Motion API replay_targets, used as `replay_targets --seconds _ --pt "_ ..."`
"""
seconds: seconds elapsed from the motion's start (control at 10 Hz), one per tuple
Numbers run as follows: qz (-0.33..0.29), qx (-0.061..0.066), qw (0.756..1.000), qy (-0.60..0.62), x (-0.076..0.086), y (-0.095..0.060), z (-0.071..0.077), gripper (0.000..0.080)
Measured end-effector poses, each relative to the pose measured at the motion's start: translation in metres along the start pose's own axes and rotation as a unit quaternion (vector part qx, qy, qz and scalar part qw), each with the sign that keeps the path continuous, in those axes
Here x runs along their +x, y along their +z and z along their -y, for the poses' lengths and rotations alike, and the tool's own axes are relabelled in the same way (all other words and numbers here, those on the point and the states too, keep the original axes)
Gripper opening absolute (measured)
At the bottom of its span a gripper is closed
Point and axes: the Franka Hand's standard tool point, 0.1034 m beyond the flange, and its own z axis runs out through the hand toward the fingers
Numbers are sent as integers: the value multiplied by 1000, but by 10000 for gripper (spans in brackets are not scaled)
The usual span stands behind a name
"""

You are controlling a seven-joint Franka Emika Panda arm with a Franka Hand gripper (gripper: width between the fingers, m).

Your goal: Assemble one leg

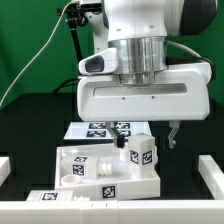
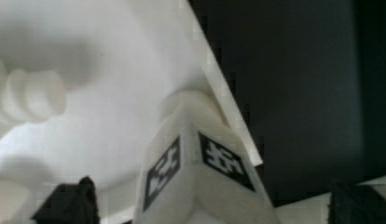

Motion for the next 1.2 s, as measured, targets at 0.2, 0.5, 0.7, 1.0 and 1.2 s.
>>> replay_targets --seconds 0.2,0.5,0.7,1.0,1.2 --pt "3 -3 996 -95 1 -1 1 649" --pt "3 -7 976 -219 3 -2 1 649" --pt "4 -10 960 -279 4 -3 -1 649" --pt "3 -10 959 -284 4 -3 -2 388" --pt "3 -10 959 -284 4 -3 -2 281"
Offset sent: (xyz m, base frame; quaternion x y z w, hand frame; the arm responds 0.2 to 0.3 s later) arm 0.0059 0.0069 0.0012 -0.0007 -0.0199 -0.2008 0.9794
